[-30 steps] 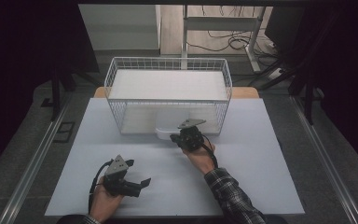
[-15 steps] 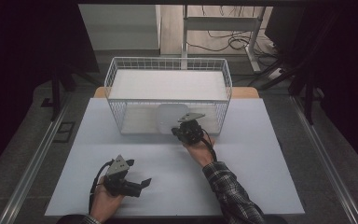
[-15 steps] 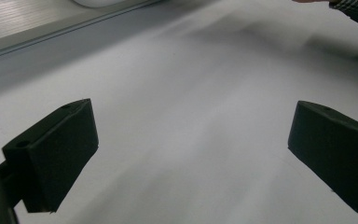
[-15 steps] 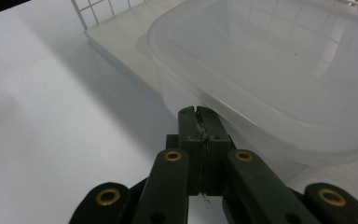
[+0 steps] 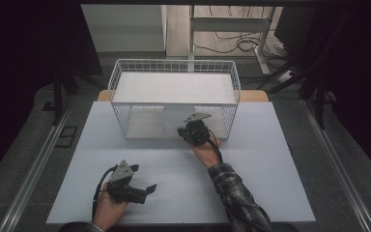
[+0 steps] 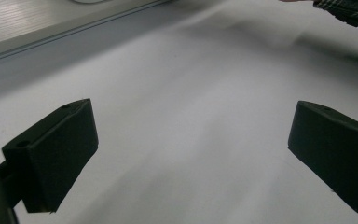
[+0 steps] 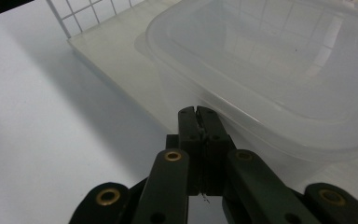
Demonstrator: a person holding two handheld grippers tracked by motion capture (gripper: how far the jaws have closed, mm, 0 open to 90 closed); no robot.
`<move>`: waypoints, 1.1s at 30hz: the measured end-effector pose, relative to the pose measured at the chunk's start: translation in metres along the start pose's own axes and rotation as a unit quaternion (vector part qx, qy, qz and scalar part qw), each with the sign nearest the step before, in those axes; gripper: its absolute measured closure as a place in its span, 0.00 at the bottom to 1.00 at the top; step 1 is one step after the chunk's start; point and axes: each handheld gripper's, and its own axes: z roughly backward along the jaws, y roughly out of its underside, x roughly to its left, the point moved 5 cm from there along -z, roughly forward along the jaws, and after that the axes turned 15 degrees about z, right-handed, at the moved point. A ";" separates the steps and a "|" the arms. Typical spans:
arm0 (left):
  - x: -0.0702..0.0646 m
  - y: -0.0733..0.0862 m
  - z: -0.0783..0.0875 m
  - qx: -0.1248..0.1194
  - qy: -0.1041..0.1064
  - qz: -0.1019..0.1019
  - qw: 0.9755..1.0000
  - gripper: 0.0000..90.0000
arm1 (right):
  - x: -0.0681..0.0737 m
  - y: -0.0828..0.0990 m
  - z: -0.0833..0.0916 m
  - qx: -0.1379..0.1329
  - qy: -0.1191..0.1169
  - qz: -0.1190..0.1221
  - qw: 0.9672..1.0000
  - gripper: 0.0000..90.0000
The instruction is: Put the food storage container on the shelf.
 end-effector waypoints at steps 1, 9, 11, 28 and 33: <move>0.000 0.000 0.000 -0.001 0.000 0.001 1.000 0.02 | -0.002 0.000 -0.002 0.002 0.003 0.000 1.000 0.99; 0.001 -0.001 0.002 -0.007 -0.002 0.000 1.000 0.02 | -0.004 0.001 -0.005 0.006 0.003 -0.007 1.000 0.98; 0.002 -0.002 0.003 -0.010 -0.002 0.005 1.000 0.02 | -0.001 0.000 -0.001 0.003 0.000 -0.002 1.000 0.96; 0.004 -0.004 0.005 -0.007 -0.003 0.013 1.000 0.05 | 0.015 0.003 0.031 -0.017 -0.014 0.004 1.000 0.54; 0.004 -0.004 0.005 -0.006 -0.001 0.016 1.000 0.05 | 0.020 0.007 0.039 -0.017 -0.014 0.008 1.000 0.43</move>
